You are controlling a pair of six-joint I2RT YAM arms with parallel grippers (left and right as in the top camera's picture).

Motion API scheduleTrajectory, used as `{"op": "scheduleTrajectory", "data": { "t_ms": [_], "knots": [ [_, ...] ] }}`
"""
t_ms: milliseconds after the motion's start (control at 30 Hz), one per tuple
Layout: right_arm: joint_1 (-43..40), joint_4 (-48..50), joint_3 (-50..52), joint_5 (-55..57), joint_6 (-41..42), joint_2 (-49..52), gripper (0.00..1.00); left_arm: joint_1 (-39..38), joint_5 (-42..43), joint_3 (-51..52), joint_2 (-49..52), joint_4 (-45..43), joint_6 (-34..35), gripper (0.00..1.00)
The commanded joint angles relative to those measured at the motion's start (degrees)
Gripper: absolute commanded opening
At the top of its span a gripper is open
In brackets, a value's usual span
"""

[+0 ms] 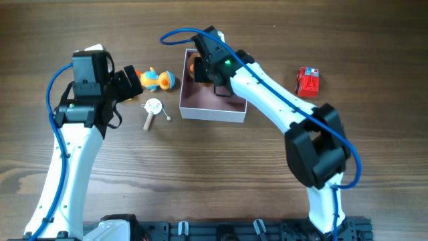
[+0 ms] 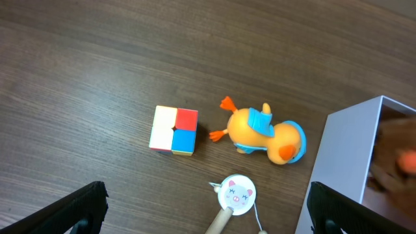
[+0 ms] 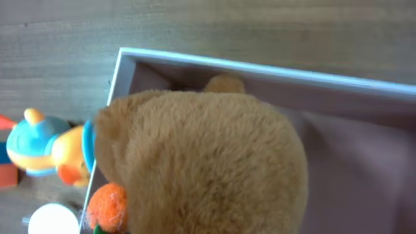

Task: Pack container
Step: 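Carry the bear with the right gripper and release it in the box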

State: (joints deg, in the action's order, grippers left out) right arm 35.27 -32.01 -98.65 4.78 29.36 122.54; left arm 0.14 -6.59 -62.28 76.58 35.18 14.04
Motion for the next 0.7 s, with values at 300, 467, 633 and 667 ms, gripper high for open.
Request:
{"op": "scheduleTrajectory", "data": {
  "t_ms": [300,467,633,667],
  "knots": [
    [-0.5,2.8,1.8,-0.7,0.8,1.9,0.29,0.3,-0.5,-1.3,0.2,-0.2,-0.7,1.00],
    [-0.5,2.6,2.0,-0.7,0.6,1.9,0.48,0.3,-0.5,-1.3,0.2,-0.2,-0.7,1.00],
    [-0.5,2.5,2.0,-0.8,-1.0,1.9,0.75,0.3,-0.5,-1.3,0.2,-0.2,-0.7,1.00],
    [-0.5,2.4,2.0,-0.8,-2.5,1.9,0.75,0.3,-0.5,-1.3,0.2,-0.2,-0.7,1.00]
  ]
}}
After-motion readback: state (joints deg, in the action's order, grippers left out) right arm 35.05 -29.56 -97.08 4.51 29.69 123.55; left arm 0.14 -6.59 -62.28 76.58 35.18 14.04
